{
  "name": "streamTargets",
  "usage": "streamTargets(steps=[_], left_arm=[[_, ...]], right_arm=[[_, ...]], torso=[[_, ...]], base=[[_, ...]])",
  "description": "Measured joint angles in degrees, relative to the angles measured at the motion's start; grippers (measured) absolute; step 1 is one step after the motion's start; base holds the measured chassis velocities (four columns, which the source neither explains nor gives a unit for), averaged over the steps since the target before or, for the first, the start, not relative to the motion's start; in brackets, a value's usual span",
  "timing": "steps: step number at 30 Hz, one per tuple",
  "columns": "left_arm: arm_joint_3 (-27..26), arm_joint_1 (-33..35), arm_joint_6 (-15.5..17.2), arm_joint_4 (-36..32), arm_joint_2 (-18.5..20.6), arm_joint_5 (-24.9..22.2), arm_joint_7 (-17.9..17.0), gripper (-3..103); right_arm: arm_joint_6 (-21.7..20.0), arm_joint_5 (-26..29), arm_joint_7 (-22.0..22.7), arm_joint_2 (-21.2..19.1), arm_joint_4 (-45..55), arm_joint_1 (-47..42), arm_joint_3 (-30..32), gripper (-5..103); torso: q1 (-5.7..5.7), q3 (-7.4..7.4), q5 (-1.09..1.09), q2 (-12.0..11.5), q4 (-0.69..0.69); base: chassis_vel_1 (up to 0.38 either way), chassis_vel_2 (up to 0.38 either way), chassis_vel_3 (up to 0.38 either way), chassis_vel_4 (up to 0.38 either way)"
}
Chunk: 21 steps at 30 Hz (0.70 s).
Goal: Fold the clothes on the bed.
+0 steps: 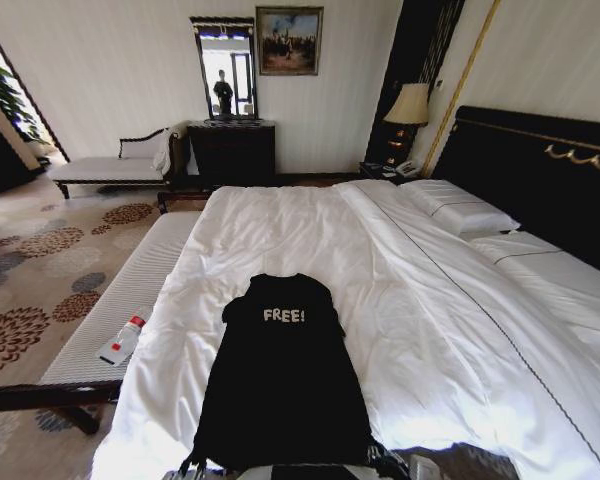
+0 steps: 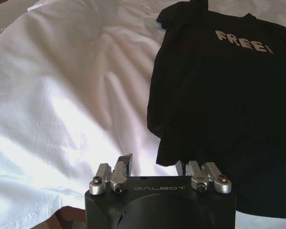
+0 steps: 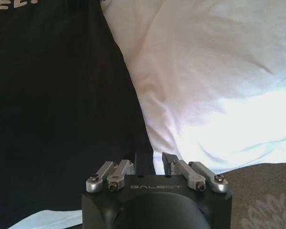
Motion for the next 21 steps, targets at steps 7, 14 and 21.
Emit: streamTargets(steps=[7,14,21], left_arm=[[-1.39,1.85,-1.97,-0.31,0.18,-1.08,0.26,78],[-1.34,5.17,-6.58,-0.84,-0.16,1.39,0.28,98],[-2.18,8.49,-15.90,0.76,-0.20,8.21,-0.90,100]], right_arm=[[3.18,-6.36,0.50,0.88,1.28,-2.50,1.00,57],[6.85,-9.18,0.85,1.39,2.41,-3.00,2.21,79],[12.65,-9.07,0.08,1.31,7.64,-1.22,2.60,99]], torso=[[0.00,0.00,0.00,0.00,-0.01],[0.00,0.00,0.00,0.00,0.00],[0.00,0.00,-0.01,0.00,-0.01]], base=[[0.000,0.000,0.000,0.000],[0.000,0.000,0.000,0.000],[0.000,0.000,0.000,0.000]])
